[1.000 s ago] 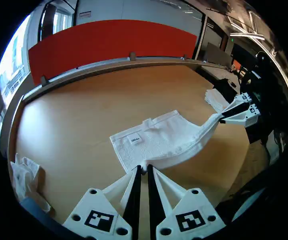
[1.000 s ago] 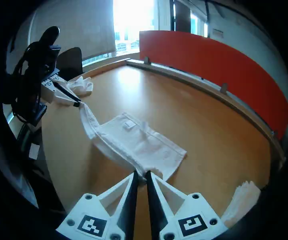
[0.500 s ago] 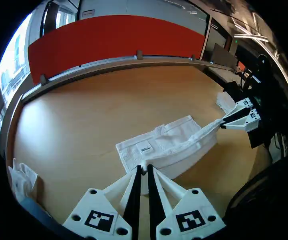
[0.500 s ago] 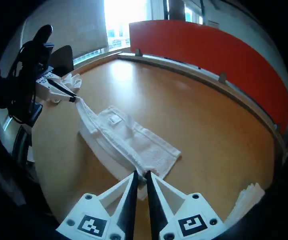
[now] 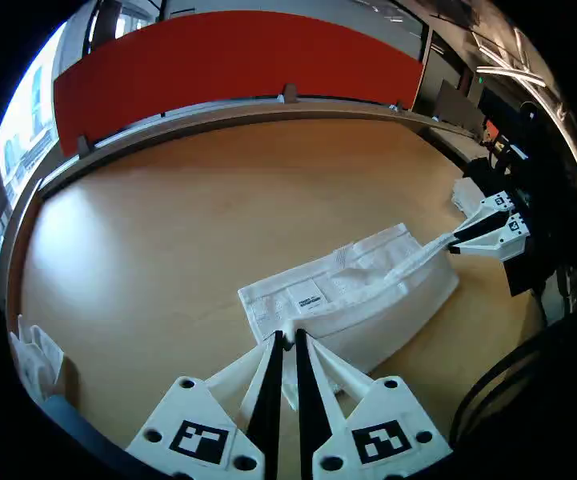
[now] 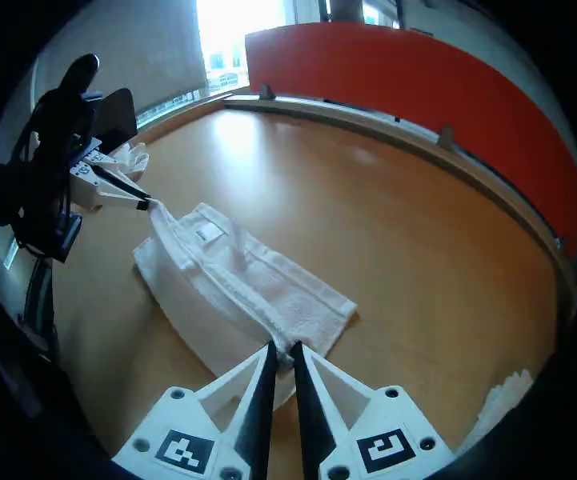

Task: Fold towel

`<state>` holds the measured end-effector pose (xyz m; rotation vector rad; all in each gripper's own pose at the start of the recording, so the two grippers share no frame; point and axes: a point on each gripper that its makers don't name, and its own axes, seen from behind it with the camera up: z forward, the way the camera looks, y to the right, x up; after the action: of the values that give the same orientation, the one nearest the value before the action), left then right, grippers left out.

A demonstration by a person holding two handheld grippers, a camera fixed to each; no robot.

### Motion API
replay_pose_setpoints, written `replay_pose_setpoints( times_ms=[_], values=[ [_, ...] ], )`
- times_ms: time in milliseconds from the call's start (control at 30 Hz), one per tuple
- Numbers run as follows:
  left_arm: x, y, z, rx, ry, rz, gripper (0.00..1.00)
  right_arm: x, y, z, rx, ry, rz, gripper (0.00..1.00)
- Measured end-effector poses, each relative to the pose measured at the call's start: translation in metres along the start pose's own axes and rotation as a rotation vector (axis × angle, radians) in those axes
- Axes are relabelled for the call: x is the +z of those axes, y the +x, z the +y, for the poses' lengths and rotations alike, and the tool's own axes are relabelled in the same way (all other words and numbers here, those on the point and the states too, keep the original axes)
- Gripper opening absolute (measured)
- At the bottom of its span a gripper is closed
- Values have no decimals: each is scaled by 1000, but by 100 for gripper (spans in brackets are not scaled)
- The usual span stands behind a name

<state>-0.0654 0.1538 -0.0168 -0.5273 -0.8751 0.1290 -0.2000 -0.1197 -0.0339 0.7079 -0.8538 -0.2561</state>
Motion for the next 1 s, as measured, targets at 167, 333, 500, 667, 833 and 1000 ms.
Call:
replay_pose_setpoints(
  times_ms=[167,333,500,667,833,1000],
  values=[
    [16,-4,-6,-1,16,-12,12,12,-4,7,10,-17,-17,19],
    [31,-6,-16,-4,41,-20,15,22,-10,12,19,-30,-38,28],
    [39,-7,-23,-10,61,-27,23,27,-9,18,30,-51,-37,39],
    [40,-6,-32,-1,87,-24,30,29,-8,27,33,-86,-32,57],
    [39,-6,-36,8,99,-26,55,30,-6,40,34,-133,-25,79],
    [36,-6,-35,7,93,-24,73,29,0,54,38,-186,-7,96]
  ],
)
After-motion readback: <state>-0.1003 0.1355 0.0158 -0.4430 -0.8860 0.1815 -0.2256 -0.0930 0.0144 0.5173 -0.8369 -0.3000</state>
